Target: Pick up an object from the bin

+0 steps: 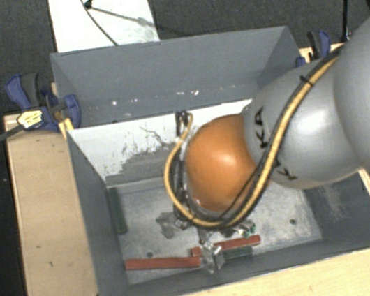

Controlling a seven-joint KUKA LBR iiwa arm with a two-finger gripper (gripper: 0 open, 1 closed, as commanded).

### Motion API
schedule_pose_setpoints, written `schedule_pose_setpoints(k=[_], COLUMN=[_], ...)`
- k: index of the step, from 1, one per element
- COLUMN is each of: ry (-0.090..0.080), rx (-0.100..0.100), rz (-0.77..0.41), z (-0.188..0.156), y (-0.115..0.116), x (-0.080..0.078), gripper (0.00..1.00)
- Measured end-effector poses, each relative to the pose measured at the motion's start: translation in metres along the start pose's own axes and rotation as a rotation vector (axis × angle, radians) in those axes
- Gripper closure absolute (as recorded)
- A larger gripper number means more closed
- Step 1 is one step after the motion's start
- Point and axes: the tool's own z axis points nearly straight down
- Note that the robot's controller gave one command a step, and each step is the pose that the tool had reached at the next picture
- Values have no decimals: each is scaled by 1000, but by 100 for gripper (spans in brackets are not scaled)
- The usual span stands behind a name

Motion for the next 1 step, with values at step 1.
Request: schedule_pose_setpoints(k=[1], ry=[-4], rx=[1], rz=[59], z=[46], y=[-41], x=[-4], gripper=[0])
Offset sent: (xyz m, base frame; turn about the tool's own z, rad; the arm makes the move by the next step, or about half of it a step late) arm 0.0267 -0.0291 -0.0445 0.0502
